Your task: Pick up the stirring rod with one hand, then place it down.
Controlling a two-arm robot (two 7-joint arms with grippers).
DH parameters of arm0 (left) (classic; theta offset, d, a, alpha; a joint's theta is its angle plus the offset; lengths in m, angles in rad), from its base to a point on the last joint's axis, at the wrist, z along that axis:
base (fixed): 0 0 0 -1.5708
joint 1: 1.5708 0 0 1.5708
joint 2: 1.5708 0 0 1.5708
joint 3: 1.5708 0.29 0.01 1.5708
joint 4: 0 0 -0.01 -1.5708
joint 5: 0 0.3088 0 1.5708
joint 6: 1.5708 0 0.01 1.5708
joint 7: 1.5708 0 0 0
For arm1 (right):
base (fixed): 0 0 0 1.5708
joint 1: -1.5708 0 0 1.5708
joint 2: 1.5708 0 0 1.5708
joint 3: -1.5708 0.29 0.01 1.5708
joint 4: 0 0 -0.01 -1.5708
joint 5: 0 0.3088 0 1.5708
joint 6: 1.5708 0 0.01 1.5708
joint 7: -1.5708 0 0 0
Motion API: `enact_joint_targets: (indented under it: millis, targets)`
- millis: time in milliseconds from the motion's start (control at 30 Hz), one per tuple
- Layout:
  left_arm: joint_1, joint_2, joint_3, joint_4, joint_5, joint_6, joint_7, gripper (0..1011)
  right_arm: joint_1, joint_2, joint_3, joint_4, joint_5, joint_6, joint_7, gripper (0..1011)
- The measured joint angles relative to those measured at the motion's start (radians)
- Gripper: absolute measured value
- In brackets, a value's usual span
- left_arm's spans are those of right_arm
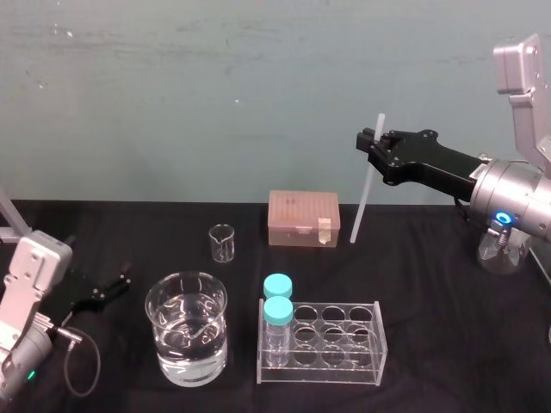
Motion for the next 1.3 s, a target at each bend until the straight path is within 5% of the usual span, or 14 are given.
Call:
enact_joint_targets:
  millis: [1300]
  targets:
    - [0.000,0.000,0.000,0.000,0.000,0.000,0.000,1005,0.000,0.000,0.000,0.000,0.000,0.000,-0.001,71]
